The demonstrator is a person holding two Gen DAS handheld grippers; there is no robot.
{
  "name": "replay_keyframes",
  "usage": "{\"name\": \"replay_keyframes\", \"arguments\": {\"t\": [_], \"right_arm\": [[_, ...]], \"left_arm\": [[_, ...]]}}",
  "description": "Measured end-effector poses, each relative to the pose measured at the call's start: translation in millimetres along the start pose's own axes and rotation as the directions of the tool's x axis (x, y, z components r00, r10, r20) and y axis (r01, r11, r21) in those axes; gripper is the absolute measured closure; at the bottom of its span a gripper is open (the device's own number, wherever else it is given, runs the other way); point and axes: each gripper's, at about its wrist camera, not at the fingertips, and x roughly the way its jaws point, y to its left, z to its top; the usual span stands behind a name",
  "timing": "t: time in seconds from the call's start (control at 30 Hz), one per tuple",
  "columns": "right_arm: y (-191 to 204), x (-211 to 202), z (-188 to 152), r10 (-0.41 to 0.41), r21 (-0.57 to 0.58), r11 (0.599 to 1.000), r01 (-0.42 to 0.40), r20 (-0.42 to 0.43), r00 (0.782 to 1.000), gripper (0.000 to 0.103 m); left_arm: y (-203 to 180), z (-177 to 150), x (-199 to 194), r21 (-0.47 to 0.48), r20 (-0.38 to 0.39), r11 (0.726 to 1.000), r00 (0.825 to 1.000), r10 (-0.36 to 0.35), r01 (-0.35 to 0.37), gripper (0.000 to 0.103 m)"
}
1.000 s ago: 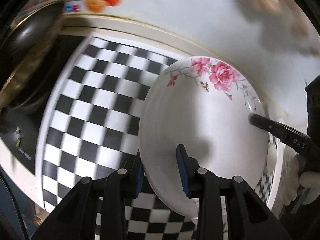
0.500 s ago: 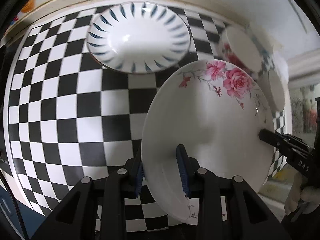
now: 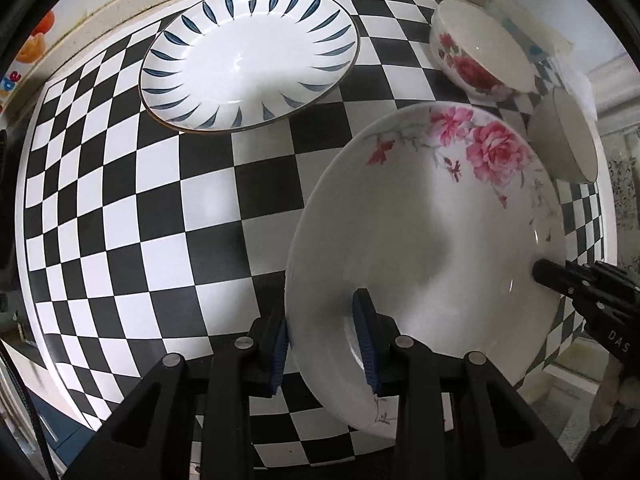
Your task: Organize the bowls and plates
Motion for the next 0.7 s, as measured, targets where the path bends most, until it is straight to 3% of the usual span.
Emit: {"name": "replay_keyframes", "arguments": {"t": [0.47,0.7], "right_arm": [[9.1,6.2,4.3,-0.048,-0.054,0.997,0.046,-0.051,0.998,0.089],[12.8,10.5,11.9,-0.077,-0.079,0.994,0.070,-0.090,0.993,0.089]], "left_arm": [[-33.5,-1.7,13.2,0.026,-0.006,0.996,0.996,0.084,-0.083,0.075],[-46.8,-2.4,18.5,0.023,-0.007,0.996,0.997,0.083,-0.083,0.075]]}}
